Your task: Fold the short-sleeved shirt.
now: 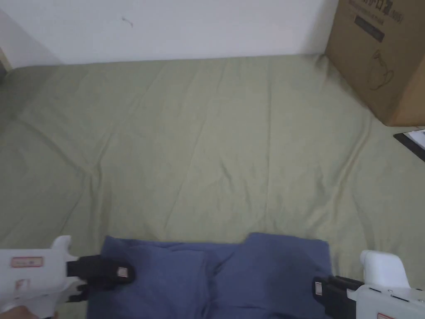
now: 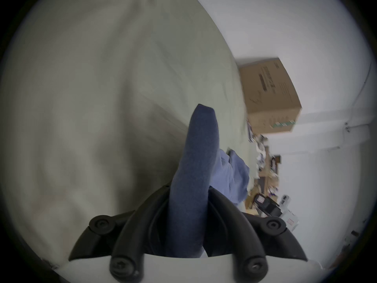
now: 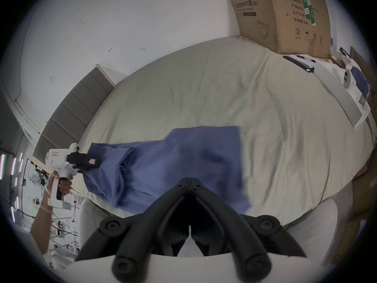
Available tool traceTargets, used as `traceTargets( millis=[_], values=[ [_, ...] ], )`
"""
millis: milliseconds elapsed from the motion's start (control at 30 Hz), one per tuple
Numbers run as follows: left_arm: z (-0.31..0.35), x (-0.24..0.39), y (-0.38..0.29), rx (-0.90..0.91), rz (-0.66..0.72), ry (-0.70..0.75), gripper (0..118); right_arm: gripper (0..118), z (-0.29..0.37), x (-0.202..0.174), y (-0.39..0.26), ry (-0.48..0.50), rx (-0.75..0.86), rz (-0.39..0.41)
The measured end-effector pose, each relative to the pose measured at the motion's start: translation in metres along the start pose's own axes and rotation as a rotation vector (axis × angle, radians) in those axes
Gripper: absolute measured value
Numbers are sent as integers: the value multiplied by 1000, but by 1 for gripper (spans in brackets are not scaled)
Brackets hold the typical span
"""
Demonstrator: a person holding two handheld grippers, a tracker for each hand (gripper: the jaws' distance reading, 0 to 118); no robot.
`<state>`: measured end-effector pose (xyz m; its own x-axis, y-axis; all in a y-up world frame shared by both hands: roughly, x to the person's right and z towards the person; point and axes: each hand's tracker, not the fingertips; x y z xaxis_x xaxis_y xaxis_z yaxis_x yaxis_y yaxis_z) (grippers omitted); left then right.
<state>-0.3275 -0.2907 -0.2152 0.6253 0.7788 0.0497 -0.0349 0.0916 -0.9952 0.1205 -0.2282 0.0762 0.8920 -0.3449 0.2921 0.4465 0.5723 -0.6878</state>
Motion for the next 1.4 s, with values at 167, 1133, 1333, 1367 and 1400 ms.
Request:
traceTargets(
  millis=[167, 1133, 1333, 1367, 1400],
  values=[
    [80, 1, 1, 144, 29, 195, 13, 0, -3, 1, 0, 29, 20, -23],
    [-115, 217, -43, -59, -187, 223, 118, 0, 15, 56, -27, 57, 54, -102],
    [-72, 220, -52, 33, -279, 250, 117, 0, 11, 57, -29, 67, 47, -131],
    [-65, 214, -51, 34, -277, 245, 117, 0, 11, 56, -29, 67, 45, -127],
    [-57, 208, -50, 36, -276, 257, 117, 0, 11, 54, -29, 66, 42, -121]
  ],
)
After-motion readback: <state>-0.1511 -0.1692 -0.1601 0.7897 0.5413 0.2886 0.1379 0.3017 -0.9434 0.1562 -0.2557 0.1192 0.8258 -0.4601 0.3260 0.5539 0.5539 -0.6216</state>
